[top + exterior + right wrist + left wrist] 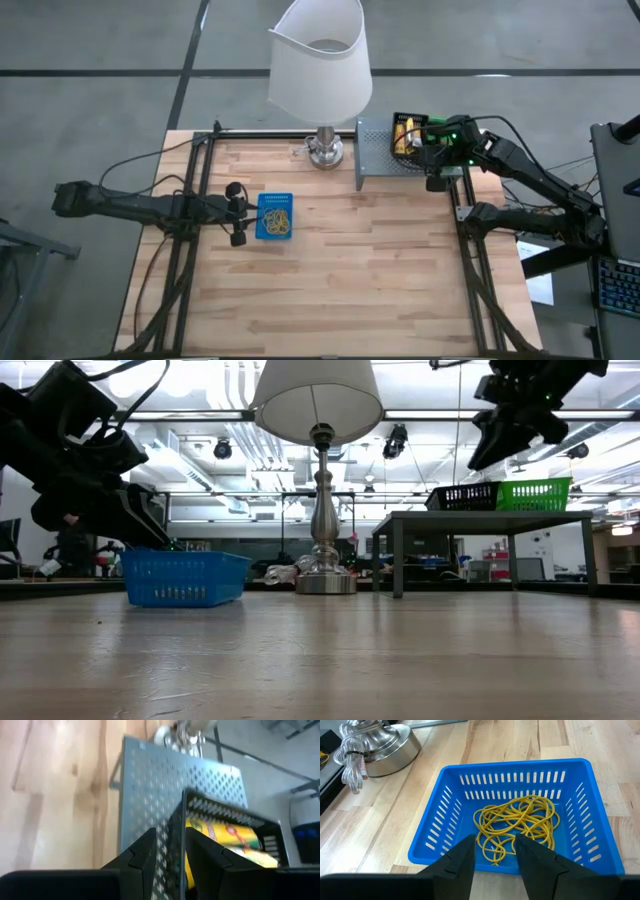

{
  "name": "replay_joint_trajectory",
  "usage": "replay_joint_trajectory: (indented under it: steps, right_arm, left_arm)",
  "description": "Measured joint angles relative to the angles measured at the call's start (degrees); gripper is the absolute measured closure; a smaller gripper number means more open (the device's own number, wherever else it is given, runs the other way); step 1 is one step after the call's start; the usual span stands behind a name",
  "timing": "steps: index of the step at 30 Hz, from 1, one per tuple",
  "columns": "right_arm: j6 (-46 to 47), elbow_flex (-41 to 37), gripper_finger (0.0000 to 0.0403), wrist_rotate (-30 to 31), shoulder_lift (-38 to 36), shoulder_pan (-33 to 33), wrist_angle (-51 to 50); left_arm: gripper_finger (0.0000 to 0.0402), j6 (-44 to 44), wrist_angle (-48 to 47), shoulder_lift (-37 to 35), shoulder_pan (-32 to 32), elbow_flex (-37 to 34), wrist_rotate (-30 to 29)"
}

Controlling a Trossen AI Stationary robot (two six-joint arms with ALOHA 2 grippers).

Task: Pick & Place Office Desk Supplies
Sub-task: Put the blue bin on the shelf

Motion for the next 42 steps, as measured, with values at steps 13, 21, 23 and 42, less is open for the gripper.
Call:
replay_joint_trajectory:
  steps: [13,21,23,42]
  right_arm:
    - [7.7,0.0,0.0303,-4.3,0.6,11.9,11.3]
    - [12.8,-3.6,0.0302,-3.3,4.2,24.2,21.2]
    - [13.4,-5.8,0.0302,-1.6,5.2,27.0,27.0]
    - [23.6,-13.1,0.0271,8.9,31.2,38.6,76.0]
  left_arm:
    - [0.0259,0.0,0.0,0.0,0.0,0.0,0.0]
    - [0.0259,0.0,0.0,0.0,0.0,0.0,0.0]
    - [0.0259,0.0,0.0,0.0,0.0,0.0,0.0]
    - [0.0259,0.0,0.0,0.0,0.0,0.0,0.0]
